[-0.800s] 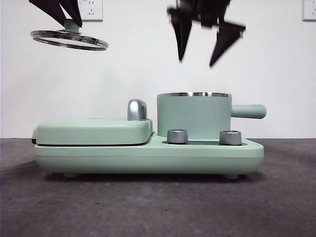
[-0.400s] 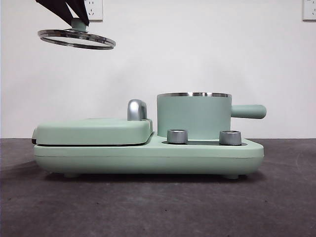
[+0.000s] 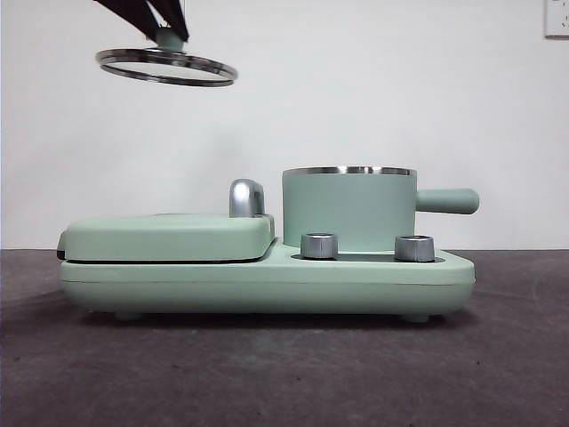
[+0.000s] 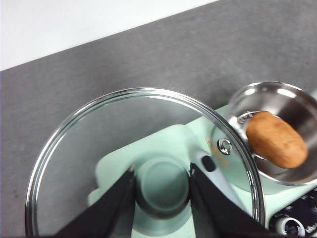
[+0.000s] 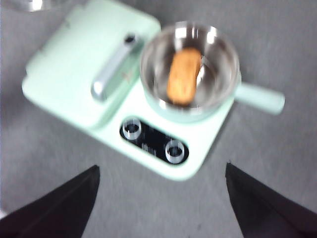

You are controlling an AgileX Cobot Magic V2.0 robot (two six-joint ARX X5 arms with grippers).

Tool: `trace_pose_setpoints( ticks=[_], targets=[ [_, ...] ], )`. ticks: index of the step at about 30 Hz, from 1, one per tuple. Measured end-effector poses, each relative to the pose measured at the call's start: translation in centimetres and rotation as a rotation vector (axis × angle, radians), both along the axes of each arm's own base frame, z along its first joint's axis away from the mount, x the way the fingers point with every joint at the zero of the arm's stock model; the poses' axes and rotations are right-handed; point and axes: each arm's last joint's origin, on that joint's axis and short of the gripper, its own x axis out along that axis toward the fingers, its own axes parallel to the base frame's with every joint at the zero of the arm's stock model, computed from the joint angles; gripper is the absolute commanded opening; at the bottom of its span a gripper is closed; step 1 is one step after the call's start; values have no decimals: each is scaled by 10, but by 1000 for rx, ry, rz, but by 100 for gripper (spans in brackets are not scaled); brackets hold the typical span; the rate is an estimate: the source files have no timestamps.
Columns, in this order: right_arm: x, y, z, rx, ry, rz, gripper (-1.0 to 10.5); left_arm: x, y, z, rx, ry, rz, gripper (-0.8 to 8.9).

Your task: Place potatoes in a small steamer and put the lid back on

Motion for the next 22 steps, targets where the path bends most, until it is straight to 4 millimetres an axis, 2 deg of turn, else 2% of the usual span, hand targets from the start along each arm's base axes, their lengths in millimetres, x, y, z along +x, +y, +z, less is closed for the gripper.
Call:
trace_pose_setpoints(
  ticks=[3, 8, 13, 22],
  targets=[
    [-18, -11, -19, -6, 22, 7, 404, -4, -11, 0, 0, 0, -34, 5],
    [-44, -28, -36, 108, -85, -16, 404, -12, -30, 0, -1, -1, -93, 5],
    [-68, -45, -63, 193, -103, -27, 404, -19, -50, -1, -4, -8, -155, 5],
    [-94, -63, -104, 246, -81, -51, 404, 4, -105, -35, -17, -35, -249, 5]
  ],
)
